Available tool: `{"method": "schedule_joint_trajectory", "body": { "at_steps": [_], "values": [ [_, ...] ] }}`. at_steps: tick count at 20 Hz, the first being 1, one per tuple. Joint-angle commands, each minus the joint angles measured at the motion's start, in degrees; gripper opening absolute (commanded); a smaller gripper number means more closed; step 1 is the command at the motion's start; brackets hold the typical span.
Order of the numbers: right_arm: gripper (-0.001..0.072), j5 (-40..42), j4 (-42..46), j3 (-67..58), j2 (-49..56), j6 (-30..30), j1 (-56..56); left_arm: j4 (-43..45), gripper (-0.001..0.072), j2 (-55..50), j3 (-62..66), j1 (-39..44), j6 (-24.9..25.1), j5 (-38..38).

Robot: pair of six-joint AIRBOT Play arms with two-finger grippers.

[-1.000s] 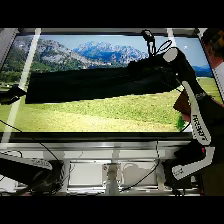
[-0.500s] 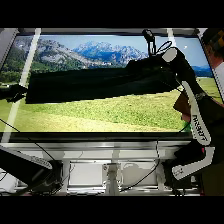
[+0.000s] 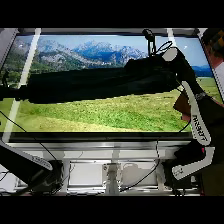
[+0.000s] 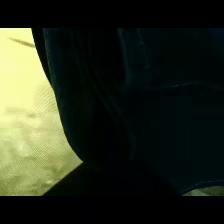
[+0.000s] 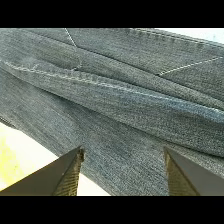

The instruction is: Fold the clothes and pants, and hang the long-sleeved shirts on hangers.

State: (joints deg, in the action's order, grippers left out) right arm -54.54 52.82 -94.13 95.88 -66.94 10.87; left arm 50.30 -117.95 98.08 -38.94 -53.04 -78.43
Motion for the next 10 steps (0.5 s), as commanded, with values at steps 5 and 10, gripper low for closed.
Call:
{"method": "schedule_joint_trajectory", "body": {
  "at_steps": [5, 10],
  "values": [
    [0.0483, 0.33, -0.46, -0.07, -0.04, -0.02, 1.84, -1.16, 0.0036, 5.33, 0.20, 3.69, 2.93, -2.45],
    [0.0043, 13.42, -0.09, -0.39, -0.02, -0.42, 8.09, -8.44, 0.0035, 16.83, 0.20, 4.66, 1.66, -4.35]
  ]
}}
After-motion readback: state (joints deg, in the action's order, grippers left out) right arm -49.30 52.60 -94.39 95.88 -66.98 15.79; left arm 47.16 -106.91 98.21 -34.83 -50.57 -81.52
